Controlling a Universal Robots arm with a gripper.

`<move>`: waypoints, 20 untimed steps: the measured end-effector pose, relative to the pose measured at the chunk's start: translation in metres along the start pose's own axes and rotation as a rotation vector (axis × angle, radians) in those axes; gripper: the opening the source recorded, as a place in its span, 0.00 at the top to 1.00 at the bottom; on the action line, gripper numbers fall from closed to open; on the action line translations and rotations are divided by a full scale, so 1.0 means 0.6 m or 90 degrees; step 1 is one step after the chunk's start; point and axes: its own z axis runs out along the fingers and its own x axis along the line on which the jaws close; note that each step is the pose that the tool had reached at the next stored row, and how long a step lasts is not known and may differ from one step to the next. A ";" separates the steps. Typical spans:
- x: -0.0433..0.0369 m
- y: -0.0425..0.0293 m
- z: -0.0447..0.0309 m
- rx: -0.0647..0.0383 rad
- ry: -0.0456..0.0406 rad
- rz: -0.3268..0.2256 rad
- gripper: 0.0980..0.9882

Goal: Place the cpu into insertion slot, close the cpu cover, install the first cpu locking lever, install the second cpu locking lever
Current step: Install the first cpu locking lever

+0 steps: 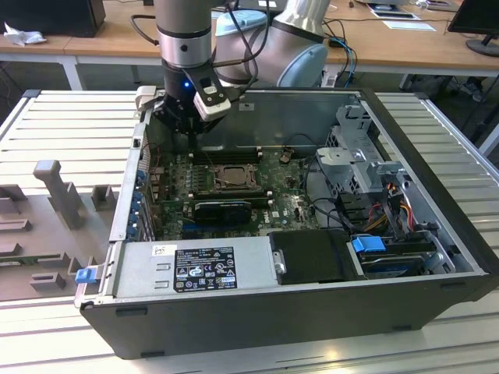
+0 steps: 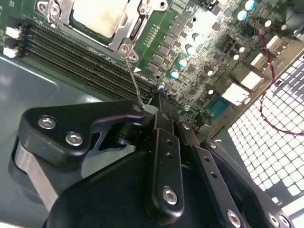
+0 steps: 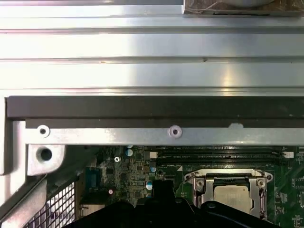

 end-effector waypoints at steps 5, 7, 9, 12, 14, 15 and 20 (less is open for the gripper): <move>-0.014 0.001 0.000 0.000 0.0000 0.000 0.99; -0.026 0.002 0.000 0.000 0.0003 0.000 0.99; -0.059 0.003 0.001 0.000 0.0026 0.000 0.99; -0.089 0.004 0.002 0.000 0.0065 0.000 0.99; -0.098 0.004 0.002 -0.019 0.0076 0.000 0.99; -0.098 0.003 0.002 -0.027 0.0078 0.000 0.99; -0.099 0.000 0.014 -0.038 0.0078 0.000 0.99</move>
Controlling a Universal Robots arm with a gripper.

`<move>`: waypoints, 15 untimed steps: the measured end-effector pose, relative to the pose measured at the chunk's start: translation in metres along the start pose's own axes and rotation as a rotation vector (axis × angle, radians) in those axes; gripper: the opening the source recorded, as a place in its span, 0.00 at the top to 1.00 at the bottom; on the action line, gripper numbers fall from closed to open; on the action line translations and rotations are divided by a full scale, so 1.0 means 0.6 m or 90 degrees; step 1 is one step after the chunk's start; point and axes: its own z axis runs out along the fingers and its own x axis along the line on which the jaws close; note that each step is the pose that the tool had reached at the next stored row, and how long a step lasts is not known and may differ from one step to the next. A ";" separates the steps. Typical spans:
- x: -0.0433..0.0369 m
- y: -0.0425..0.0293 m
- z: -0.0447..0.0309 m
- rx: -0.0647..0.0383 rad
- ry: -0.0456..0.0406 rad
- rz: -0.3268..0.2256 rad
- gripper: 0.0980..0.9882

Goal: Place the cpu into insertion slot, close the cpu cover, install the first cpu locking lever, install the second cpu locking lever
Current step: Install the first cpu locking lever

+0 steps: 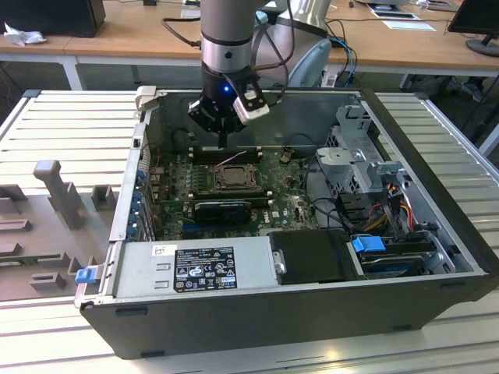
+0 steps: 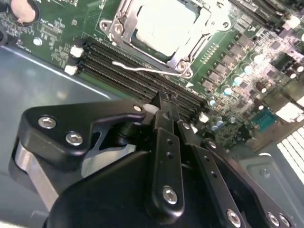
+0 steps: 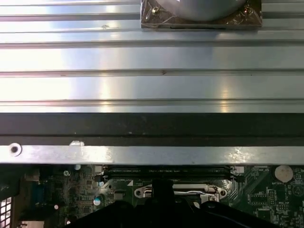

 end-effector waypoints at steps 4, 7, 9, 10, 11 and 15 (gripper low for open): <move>-0.008 -0.001 0.014 0.000 0.0000 0.000 0.99; -0.022 -0.002 0.019 0.000 0.0003 -0.002 0.99; -0.028 -0.001 0.021 0.000 0.0007 -0.007 0.99; -0.029 -0.001 0.022 0.000 0.0011 -0.012 0.99; -0.030 -0.001 0.023 0.000 0.0016 -0.017 0.99; -0.042 -0.001 0.026 0.000 0.0022 -0.022 0.99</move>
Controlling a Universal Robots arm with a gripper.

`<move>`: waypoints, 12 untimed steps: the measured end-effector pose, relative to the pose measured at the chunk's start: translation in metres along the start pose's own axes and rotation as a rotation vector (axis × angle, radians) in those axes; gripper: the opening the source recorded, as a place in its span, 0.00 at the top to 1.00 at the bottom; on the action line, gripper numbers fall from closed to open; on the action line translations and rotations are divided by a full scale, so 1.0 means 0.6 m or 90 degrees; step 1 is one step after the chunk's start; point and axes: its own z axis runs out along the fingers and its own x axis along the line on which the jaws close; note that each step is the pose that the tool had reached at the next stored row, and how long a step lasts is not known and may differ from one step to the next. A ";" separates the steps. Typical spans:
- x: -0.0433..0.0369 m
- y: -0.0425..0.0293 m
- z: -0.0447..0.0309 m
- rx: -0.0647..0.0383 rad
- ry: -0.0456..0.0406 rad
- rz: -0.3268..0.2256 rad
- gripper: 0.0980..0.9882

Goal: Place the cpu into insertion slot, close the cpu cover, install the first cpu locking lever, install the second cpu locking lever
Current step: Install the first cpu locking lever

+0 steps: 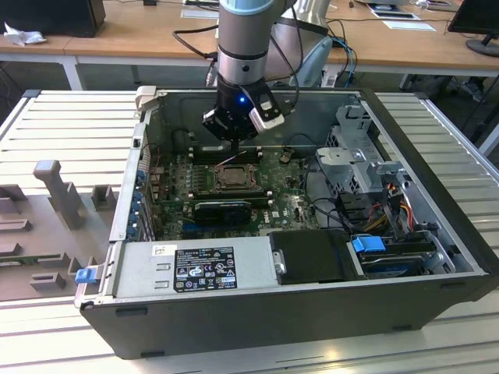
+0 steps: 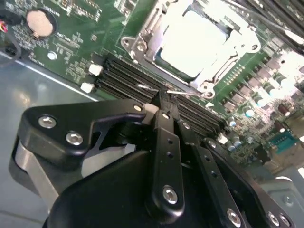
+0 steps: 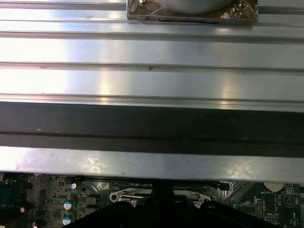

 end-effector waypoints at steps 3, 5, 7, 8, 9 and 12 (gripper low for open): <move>-0.008 -0.001 0.005 0.000 0.0000 0.000 0.99; -0.018 -0.001 0.018 0.000 0.0003 -0.003 0.99; -0.022 -0.002 0.035 0.000 0.0009 -0.009 0.99; -0.022 -0.002 0.036 0.001 0.0010 -0.009 0.99; -0.022 -0.002 0.036 0.001 0.0010 -0.010 0.99; -0.024 -0.003 0.040 0.005 0.0012 -0.010 0.99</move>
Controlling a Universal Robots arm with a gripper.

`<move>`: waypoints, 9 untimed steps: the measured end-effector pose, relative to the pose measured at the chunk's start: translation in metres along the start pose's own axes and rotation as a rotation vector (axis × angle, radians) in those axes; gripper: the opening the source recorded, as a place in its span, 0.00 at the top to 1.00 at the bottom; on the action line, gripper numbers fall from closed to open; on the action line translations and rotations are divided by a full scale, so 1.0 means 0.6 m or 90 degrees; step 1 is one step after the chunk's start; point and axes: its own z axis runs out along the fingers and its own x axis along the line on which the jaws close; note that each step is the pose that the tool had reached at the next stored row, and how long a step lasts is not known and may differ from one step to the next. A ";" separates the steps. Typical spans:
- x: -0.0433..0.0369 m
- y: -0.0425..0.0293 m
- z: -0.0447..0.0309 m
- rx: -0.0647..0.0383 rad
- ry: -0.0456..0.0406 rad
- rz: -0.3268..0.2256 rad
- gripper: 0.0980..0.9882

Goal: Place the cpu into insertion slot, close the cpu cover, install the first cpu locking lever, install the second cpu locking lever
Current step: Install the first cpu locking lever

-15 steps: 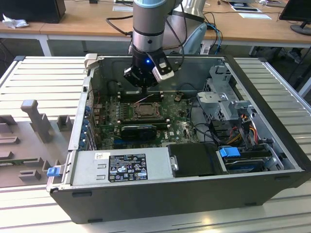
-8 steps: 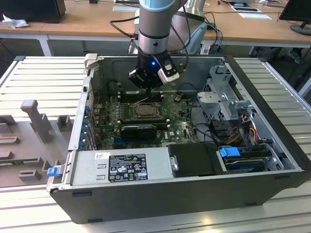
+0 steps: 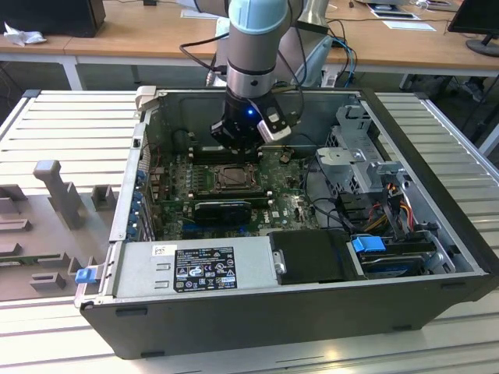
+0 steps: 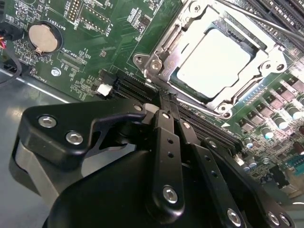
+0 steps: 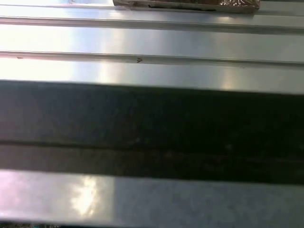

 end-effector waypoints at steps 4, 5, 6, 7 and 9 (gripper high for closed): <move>-0.001 0.000 0.002 0.007 0.0004 0.000 0.99; -0.001 0.000 0.003 0.008 0.0005 -0.001 0.99; -0.001 -0.001 0.004 0.009 0.0006 -0.001 0.99; -0.001 -0.001 0.005 0.010 0.0006 -0.001 0.99; -0.001 -0.001 0.007 0.009 0.0005 -0.001 0.99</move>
